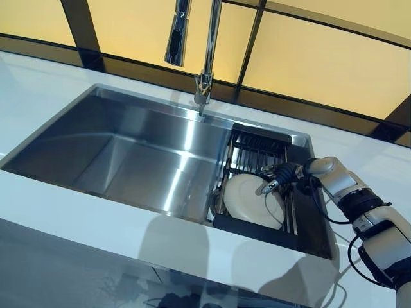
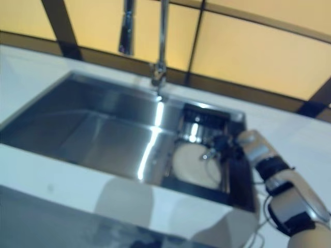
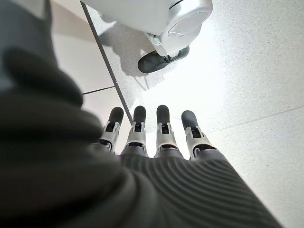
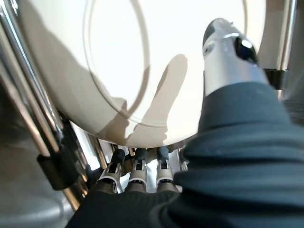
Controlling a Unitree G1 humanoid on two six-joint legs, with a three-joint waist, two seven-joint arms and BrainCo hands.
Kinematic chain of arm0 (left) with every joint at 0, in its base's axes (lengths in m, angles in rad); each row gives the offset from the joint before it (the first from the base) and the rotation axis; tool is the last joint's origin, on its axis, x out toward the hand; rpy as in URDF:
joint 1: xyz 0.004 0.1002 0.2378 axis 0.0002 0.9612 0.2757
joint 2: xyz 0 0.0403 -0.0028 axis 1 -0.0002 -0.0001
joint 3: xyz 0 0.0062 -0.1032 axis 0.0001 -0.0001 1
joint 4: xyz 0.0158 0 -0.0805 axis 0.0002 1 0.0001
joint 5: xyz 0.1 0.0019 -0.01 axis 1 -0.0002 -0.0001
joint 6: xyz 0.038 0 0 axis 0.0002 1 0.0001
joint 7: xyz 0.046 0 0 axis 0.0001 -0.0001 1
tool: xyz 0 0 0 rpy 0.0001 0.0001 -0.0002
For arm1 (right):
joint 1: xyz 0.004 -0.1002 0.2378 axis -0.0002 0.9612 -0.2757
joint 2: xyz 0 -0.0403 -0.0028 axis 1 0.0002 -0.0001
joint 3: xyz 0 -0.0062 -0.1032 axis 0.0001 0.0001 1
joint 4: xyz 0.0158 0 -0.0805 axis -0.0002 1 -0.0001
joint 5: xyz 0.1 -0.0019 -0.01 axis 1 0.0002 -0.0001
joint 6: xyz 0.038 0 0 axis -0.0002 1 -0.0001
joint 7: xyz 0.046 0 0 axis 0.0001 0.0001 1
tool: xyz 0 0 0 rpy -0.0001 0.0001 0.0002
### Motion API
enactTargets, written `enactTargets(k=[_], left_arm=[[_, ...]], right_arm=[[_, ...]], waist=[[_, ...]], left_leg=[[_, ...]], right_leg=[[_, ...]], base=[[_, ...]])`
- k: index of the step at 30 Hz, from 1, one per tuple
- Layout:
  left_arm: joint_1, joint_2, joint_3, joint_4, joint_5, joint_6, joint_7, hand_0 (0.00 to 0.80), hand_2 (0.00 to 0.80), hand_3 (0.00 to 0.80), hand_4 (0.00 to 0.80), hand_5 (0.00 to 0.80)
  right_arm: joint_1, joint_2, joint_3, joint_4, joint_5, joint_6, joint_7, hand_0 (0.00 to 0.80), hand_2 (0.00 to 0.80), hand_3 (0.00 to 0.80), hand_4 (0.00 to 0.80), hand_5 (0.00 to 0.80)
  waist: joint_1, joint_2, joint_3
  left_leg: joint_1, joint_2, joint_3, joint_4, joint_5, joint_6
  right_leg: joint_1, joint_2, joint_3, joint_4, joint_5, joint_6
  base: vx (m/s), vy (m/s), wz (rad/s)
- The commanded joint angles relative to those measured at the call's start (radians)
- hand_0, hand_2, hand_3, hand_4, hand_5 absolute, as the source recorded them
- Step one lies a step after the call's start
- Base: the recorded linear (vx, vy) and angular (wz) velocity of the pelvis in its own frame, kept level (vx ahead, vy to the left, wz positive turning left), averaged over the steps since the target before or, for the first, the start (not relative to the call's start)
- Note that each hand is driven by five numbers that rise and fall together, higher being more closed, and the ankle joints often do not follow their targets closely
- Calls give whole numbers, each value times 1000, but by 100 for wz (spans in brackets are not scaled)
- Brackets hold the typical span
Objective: Take plates into dishwasher
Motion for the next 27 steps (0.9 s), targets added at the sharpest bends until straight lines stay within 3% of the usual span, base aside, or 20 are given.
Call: enactTargets(k=[1,18,27], left_arm=[[-30,28,-55,-16,-33,-19,10,0,0,0,0,0],[-56,29,-73,-28,-51,-21,9,0,0,0,0,0],[-63,29,-81,-44,-76,-25,12,0,0,0,0,0]], right_arm=[[-103,-46,71,11,14,-28,16,0,0,0,0,0],[-123,-52,67,75,-36,-33,49,0,0,0,0,0],[-155,-66,52,100,-15,-46,-43,0,0,0,0,0]], waist=[[21,-14,-1],[24,4,30],[20,18,44]], left_leg=[[-80,-18,14,6,33,30],[-107,-25,9,5,41,31],[-115,-30,11,-10,44,32]], right_leg=[[13,23,30,54,-61,34],[-15,16,19,66,-59,34],[-34,11,17,66,-55,39]], base=[[0,0,0],[0,0,0],[-15,17,0]])
